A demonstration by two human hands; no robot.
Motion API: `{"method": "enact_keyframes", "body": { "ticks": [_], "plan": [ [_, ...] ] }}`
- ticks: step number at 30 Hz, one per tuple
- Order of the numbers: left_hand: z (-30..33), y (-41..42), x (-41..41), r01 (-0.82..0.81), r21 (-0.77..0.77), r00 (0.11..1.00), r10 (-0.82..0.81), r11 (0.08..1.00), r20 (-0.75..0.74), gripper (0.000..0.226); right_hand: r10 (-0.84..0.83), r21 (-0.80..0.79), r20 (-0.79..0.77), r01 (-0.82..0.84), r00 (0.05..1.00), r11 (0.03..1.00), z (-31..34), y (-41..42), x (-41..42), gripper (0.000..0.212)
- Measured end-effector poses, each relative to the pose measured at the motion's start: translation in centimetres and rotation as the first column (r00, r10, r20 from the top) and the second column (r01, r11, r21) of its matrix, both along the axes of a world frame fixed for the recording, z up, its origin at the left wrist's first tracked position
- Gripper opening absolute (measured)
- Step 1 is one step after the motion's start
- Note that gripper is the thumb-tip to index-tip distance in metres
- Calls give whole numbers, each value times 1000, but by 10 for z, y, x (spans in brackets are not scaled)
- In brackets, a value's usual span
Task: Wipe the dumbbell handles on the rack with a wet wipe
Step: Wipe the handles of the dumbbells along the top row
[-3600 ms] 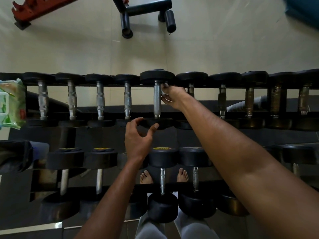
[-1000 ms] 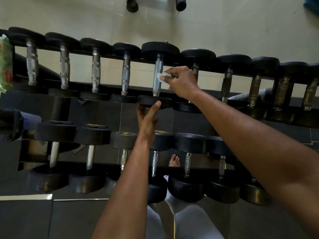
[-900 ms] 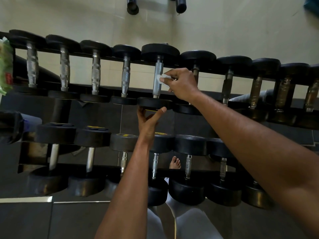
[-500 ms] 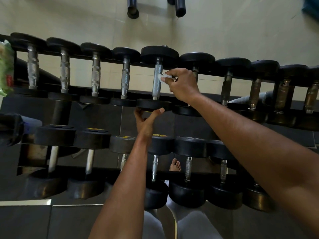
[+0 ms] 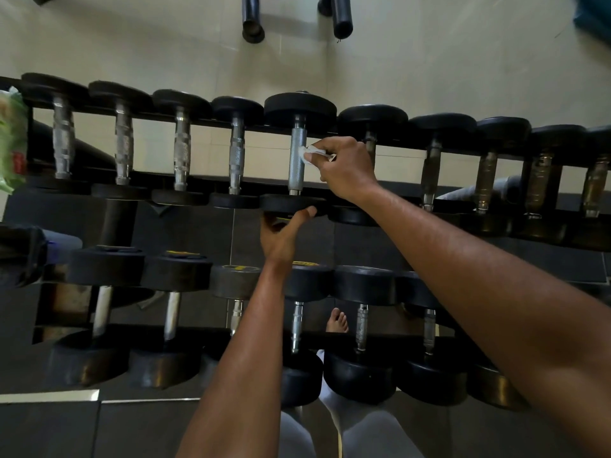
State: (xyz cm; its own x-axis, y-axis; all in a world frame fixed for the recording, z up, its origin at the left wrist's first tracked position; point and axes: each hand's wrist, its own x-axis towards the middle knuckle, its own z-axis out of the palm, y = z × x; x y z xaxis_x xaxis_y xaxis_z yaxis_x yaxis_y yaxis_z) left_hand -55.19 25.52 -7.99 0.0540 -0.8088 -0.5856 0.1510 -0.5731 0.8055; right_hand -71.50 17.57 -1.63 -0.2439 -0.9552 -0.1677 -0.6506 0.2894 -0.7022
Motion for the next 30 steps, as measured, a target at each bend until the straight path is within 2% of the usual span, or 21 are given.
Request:
{"method": "enact_keyframes", "body": {
  "ticks": [2, 5, 8, 12, 17, 21, 23, 25, 27, 30],
  "plan": [
    [0, 0, 6, 36, 50, 998, -34, 998, -44, 57, 27, -10, -31, -28, 999, 1000, 3, -2, 1, 24],
    [0, -2, 12, 93, 87, 993, -86, 992, -83, 80, 71, -45, -96, -76, 993, 996, 7, -5, 4, 22],
    [5, 0, 7, 83, 83, 994, -77, 993, -76, 97, 87, -63, -145, -97, 986, 993, 11, -8, 8, 22],
    [2, -1, 5, 42, 55, 999, -40, 998, -34, 104, 88, -62, -171, -100, 981, 993, 9, -8, 9, 25],
    [2, -5, 12, 27, 95, 995, -18, 995, -94, 85, 107, -134, -244, -142, 964, 981, 8, -10, 10, 22],
    [8, 3, 13, 71, 109, 990, -57, 991, -126, 67, 37, -237, -351, -127, 935, 963, 13, -24, 13, 19],
    [12, 10, 11, 28, 121, 995, -16, 992, -96, 57, 34, -241, -413, -145, 910, 960, 14, -27, 14, 18],
    [13, 16, 13, -43, 106, 998, 48, 993, -46, 61, 51, -235, -436, -169, 898, 957, 9, -26, 14, 20],
    [15, 17, 20, -88, 88, 996, 87, 992, 6, 74, 64, -228, -414, -172, 908, 958, 5, -23, 14, 23],
    [26, 13, 28, -106, 21, 984, 102, 994, 145, 67, 86, -201, -369, -170, 925, 965, 4, -22, 11, 22]
  ]
}}
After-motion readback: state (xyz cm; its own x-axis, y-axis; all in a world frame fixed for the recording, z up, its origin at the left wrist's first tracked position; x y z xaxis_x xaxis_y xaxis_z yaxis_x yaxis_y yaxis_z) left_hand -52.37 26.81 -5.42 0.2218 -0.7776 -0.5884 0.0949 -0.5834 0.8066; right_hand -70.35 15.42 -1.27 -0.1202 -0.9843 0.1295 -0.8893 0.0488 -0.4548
